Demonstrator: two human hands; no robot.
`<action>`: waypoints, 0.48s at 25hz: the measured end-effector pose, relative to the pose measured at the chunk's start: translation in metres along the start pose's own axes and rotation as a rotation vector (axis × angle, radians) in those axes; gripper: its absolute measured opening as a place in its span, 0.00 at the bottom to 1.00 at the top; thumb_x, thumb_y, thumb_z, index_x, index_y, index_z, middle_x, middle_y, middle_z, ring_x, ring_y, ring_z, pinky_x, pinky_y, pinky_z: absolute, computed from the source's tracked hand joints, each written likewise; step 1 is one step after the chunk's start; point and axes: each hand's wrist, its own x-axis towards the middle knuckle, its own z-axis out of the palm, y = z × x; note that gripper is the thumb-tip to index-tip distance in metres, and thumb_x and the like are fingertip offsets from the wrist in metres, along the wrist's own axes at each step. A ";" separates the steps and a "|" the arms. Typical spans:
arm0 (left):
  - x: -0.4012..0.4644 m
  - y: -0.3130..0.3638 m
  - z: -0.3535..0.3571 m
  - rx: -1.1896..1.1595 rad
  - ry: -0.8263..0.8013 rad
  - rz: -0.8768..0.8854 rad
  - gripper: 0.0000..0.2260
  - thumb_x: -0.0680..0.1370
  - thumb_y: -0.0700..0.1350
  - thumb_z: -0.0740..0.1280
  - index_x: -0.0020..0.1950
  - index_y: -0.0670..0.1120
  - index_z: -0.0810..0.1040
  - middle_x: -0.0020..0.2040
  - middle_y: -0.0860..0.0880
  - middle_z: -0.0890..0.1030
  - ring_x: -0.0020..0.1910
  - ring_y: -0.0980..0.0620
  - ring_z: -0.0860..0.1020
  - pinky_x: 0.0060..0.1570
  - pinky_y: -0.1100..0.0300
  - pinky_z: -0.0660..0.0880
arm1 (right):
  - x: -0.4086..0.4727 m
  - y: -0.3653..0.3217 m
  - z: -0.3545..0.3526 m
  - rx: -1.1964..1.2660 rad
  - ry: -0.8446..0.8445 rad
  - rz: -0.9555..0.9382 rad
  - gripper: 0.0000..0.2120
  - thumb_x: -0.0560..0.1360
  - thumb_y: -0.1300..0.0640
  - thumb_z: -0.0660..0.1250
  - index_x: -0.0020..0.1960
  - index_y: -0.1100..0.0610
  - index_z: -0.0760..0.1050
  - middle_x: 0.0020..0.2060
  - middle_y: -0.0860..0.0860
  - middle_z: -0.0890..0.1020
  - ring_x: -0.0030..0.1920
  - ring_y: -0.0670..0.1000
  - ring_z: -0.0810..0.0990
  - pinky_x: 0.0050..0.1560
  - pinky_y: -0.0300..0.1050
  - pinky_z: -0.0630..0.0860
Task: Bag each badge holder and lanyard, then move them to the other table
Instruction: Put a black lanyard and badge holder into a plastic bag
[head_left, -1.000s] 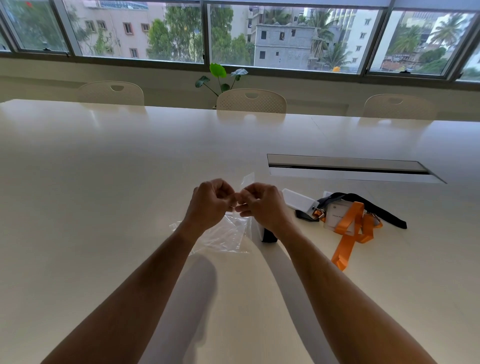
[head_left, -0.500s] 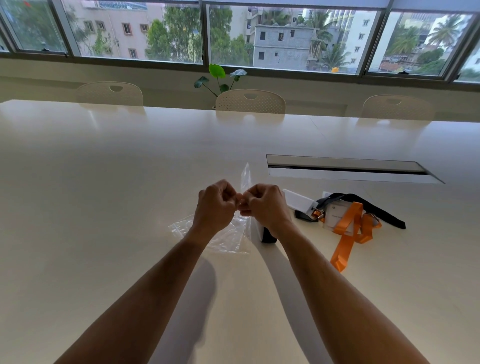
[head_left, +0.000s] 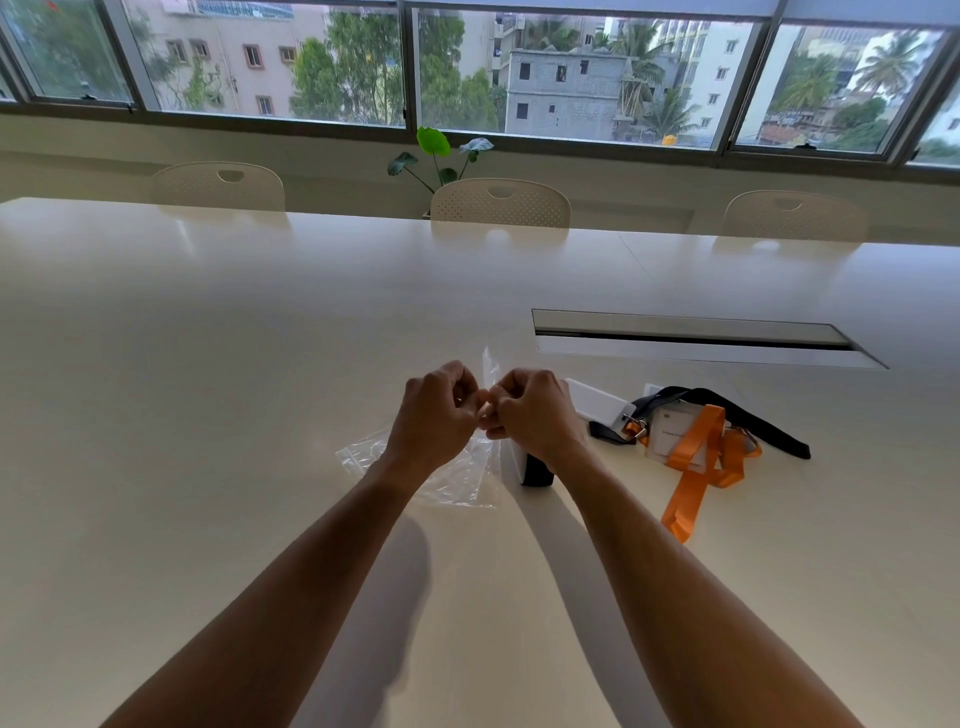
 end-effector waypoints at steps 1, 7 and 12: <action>0.001 0.002 0.000 -0.004 -0.008 0.015 0.01 0.78 0.41 0.68 0.47 0.44 0.78 0.40 0.50 0.81 0.38 0.53 0.80 0.40 0.59 0.80 | 0.000 -0.003 -0.001 -0.047 -0.015 -0.022 0.04 0.76 0.67 0.63 0.45 0.61 0.76 0.39 0.57 0.84 0.35 0.50 0.85 0.39 0.46 0.84; 0.002 0.008 0.008 0.070 0.061 0.047 0.07 0.80 0.43 0.63 0.43 0.43 0.75 0.36 0.49 0.77 0.34 0.52 0.75 0.36 0.59 0.73 | -0.002 -0.012 0.003 0.000 -0.016 -0.042 0.10 0.75 0.69 0.54 0.46 0.59 0.71 0.36 0.54 0.80 0.31 0.50 0.84 0.28 0.45 0.82; -0.002 0.011 0.013 0.087 0.079 0.064 0.10 0.80 0.42 0.61 0.39 0.44 0.70 0.32 0.51 0.73 0.29 0.53 0.72 0.30 0.61 0.68 | -0.001 -0.011 0.006 -0.191 0.090 -0.119 0.10 0.77 0.64 0.56 0.43 0.59 0.74 0.30 0.49 0.77 0.28 0.47 0.78 0.31 0.41 0.76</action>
